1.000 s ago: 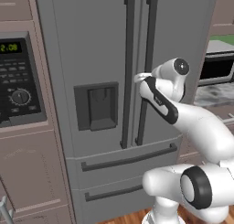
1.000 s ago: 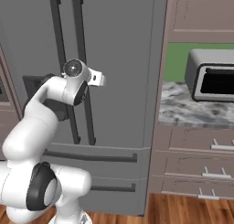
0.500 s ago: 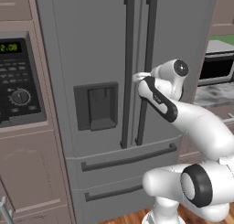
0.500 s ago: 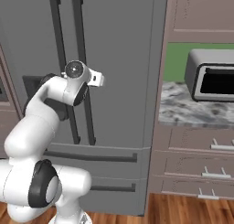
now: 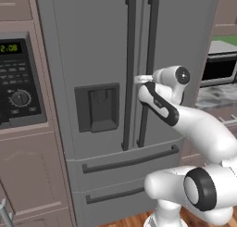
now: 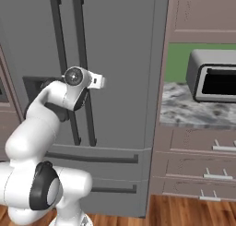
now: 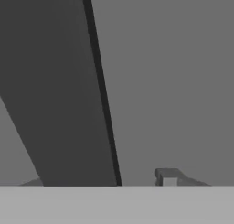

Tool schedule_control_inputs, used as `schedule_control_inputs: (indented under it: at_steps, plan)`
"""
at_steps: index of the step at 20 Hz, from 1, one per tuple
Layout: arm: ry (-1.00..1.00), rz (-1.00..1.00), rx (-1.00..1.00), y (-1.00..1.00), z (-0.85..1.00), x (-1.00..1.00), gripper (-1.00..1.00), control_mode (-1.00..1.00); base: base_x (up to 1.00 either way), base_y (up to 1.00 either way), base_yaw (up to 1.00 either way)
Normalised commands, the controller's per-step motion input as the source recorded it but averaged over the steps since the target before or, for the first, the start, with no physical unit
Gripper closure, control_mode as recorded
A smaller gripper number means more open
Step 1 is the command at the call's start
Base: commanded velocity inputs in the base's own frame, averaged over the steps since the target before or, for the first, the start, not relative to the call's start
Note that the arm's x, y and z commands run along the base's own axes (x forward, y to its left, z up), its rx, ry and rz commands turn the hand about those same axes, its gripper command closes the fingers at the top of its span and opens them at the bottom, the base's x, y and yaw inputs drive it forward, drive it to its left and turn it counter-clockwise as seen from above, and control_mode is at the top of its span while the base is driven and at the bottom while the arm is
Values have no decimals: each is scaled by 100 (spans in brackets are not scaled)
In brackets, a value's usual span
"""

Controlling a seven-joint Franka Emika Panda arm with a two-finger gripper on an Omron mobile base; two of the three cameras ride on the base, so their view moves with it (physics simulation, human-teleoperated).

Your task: Open the fridge, remove the tangerine, cucumber, and steak, and place them on any counter.

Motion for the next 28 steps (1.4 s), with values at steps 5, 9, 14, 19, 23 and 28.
schedule_control_inputs:
  at_steps: [5, 9, 14, 19, 23, 28]
  plan:
    - [-7, -5, 0, -33, 2, 0, 100, -100, 0, 0, 0]
    - [-4, -8, 0, -64, 14, -14, 100, -100, 0, 0, 0]
    - [-3, -6, 0, -87, 22, -36, 100, -100, 0, 0, 0]
    - [-4, -6, 2, -98, 28, -47, 100, -100, 0, 0, 0]
    - [-2, -5, 3, -100, 32, -53, 100, -100, 0, 0, 0]
    - [-1, -1, 3, -100, 38, -60, 100, -100, 0, 0, 0]
